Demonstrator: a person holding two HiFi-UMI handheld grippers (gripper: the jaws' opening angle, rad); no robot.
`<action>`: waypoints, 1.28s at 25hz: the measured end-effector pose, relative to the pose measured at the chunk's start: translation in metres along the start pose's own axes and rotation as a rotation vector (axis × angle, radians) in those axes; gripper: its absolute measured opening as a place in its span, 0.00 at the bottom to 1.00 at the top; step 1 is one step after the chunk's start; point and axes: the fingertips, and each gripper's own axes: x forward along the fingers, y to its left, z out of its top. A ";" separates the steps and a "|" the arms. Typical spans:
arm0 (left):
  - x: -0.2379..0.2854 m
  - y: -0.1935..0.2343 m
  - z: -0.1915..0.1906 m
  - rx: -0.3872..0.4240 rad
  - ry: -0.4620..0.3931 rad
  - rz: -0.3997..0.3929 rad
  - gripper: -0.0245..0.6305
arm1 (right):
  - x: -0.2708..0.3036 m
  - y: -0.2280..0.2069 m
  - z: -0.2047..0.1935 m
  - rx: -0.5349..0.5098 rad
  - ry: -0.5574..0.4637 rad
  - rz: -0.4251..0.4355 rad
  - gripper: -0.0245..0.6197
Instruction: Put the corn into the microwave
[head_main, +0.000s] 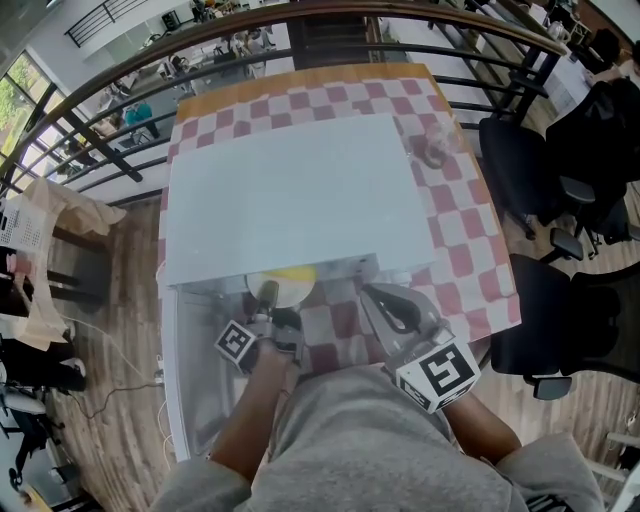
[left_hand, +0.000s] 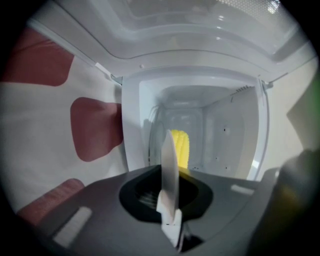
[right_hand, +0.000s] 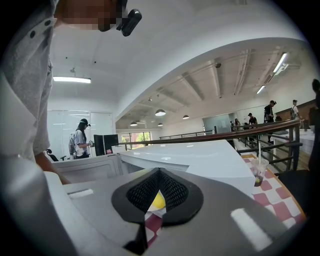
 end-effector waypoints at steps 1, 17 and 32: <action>0.002 -0.001 -0.001 -0.005 0.000 0.000 0.07 | 0.001 0.000 0.000 -0.001 0.001 0.001 0.04; 0.002 -0.019 0.004 0.072 0.001 -0.062 0.23 | 0.002 0.006 0.001 -0.013 0.002 0.017 0.04; 0.000 -0.023 0.002 0.161 0.038 0.018 0.32 | 0.002 0.015 -0.003 -0.025 0.014 0.027 0.04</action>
